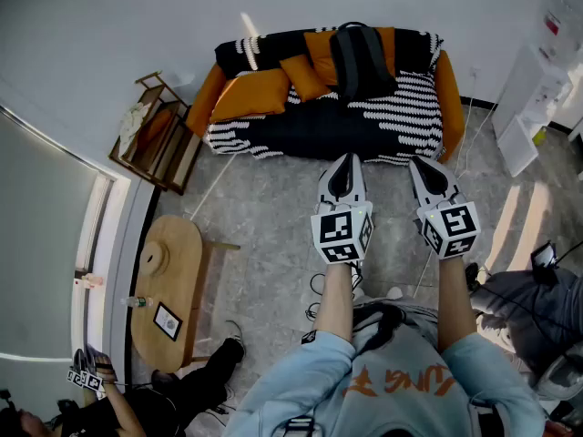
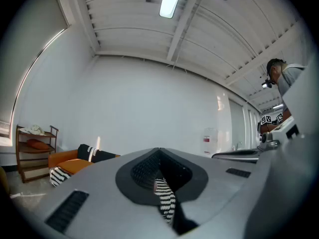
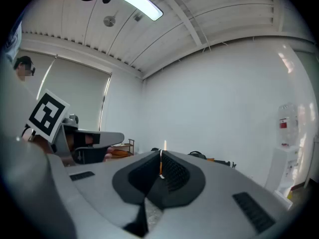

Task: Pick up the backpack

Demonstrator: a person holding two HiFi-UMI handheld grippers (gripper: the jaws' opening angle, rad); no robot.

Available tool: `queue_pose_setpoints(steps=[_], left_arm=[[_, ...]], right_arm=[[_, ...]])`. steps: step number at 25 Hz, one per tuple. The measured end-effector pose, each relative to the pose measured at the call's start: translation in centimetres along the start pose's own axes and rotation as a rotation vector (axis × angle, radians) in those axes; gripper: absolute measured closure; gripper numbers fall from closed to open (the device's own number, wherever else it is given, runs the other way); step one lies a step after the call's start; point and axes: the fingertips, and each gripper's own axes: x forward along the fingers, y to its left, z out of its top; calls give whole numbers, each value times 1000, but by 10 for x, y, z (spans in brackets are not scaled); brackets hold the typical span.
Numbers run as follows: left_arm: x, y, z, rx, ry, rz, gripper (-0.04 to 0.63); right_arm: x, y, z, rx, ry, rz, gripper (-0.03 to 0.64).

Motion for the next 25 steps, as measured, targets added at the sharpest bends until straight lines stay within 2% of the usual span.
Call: queue_pose_setpoints(steps=[10,14,25], left_arm=[[12,-2,-2,57,15,-3,574],[19,4,-5,67,22,-5,574],[43,49,-4,79,36,-18,574]], right_arm=[[6,-12,4,8,-4,-14,588],[13,-20,5,46,-24,-41,588],[60,-14,9,44,-12,-71,588]])
